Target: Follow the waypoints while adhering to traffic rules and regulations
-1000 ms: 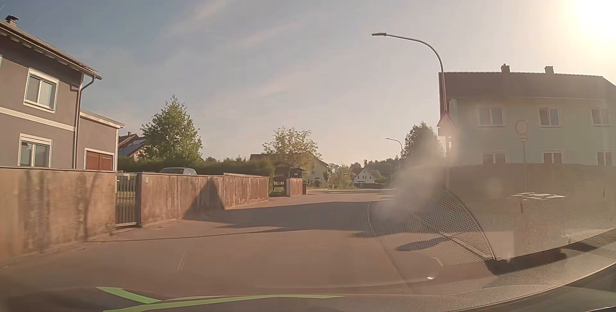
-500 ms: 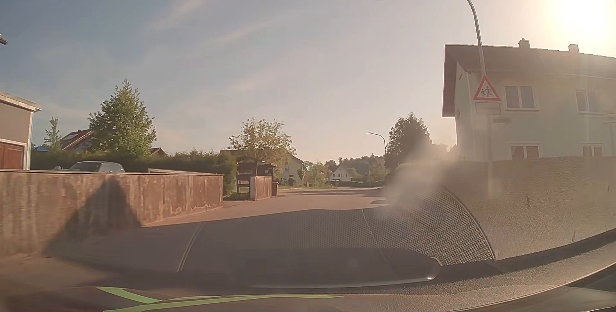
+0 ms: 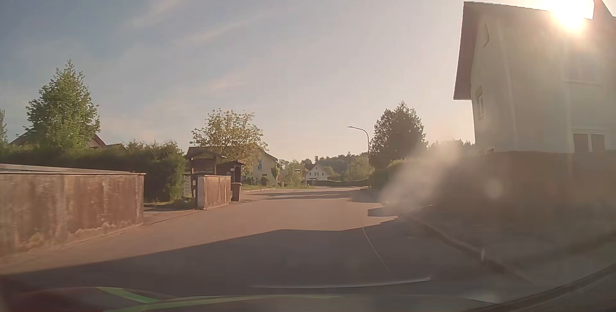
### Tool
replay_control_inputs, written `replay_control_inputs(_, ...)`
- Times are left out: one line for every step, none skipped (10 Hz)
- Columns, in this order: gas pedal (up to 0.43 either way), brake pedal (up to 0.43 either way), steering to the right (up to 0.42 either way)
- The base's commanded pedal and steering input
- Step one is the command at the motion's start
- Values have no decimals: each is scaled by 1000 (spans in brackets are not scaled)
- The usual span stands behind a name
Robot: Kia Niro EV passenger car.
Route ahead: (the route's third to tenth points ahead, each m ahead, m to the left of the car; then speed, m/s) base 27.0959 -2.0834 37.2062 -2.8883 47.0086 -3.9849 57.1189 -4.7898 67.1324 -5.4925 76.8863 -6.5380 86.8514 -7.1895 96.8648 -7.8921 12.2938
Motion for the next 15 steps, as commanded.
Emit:
replay_control_inputs(157,0,44)
replay_control_inputs(157,0,42)
replay_control_inputs(157,0,40)
replay_control_inputs(157,0,36)
replay_control_inputs(157,0,33)
replay_control_inputs(157,0,28)
replay_control_inputs(157,0,24)
replay_control_inputs(157,0,21)
replay_control_inputs(157,0,18)
replay_control_inputs(157,0,15)
replay_control_inputs(157,0,11)
replay_control_inputs(157,0,8)
replay_control_inputs(157,0,7)
replay_control_inputs(157,0,6)
replay_control_inputs(157,0,4)
